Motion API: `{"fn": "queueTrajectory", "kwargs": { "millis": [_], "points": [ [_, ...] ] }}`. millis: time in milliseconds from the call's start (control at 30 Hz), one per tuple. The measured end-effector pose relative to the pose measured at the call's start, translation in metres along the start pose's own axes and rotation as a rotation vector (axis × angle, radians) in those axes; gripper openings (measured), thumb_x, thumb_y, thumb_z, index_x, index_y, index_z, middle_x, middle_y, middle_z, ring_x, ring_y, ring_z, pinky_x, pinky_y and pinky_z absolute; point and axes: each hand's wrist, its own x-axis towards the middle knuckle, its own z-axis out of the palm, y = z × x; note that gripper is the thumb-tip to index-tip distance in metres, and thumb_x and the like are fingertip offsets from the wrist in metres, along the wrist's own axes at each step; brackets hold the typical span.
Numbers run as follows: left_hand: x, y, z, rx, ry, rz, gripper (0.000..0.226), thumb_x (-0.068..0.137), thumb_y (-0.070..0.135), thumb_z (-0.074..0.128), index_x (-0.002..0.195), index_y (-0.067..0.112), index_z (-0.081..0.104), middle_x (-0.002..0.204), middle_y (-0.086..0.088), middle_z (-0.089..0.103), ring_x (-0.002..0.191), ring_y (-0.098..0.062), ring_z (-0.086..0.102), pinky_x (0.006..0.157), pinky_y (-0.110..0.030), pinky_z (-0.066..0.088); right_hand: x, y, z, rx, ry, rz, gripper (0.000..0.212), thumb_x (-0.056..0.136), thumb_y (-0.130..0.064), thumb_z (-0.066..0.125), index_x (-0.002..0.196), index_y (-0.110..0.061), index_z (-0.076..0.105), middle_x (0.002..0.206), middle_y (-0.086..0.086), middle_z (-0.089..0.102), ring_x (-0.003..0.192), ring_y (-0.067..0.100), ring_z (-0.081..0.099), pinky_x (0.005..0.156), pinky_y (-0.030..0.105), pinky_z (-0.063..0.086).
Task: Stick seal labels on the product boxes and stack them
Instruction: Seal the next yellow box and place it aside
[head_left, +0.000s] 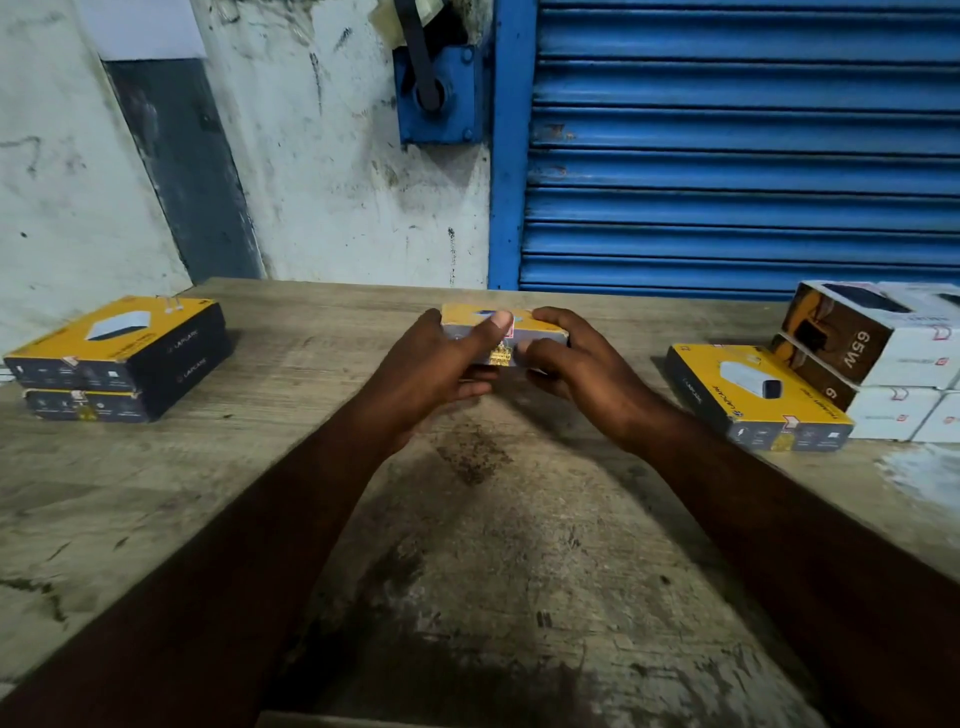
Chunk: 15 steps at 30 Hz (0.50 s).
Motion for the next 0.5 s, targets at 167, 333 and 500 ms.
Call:
{"fn": "queueTrajectory", "kwargs": {
  "millis": [167, 333, 500],
  "points": [
    [-0.0015, -0.0062, 0.0053, 0.354, 0.220, 0.223, 0.083, 0.081, 0.057, 0.075, 0.142, 0.011, 0.044, 0.099, 0.012, 0.058, 0.095, -0.024, 0.072, 0.088, -0.047, 0.059, -0.0001, -0.0006, -0.0017, -0.004, 0.022, -0.007, 0.049, 0.090, -0.023, 0.065, 0.137, -0.020, 0.050, 0.118, 0.006, 0.063, 0.117, 0.030, 0.063, 0.107, 0.047, 0.050],
    [-0.0025, -0.0072, 0.0063, 0.378, 0.243, 0.222, 0.110, 0.068, 0.072, 0.067, 0.154, 0.011, 0.032, 0.134, -0.008, 0.059, 0.104, -0.024, 0.070, 0.090, -0.044, 0.059, -0.0044, -0.0008, -0.0001, -0.143, 0.056, -0.083, 0.076, 0.074, -0.056, 0.066, 0.141, -0.024, 0.050, 0.116, -0.010, 0.063, 0.114, 0.016, 0.064, 0.107, 0.045, 0.049],
    [-0.0037, -0.0027, 0.0058, 0.340, 0.207, 0.199, 0.087, 0.084, 0.054, 0.067, 0.153, 0.010, 0.035, 0.118, 0.002, 0.062, 0.104, -0.025, 0.070, 0.090, -0.046, 0.059, -0.0048, -0.0012, -0.0010, -0.216, 0.112, -0.123, 0.067, 0.090, -0.057, 0.066, 0.143, -0.020, 0.048, 0.115, -0.010, 0.063, 0.105, 0.008, 0.064, 0.101, 0.033, 0.053]
  ]
}}
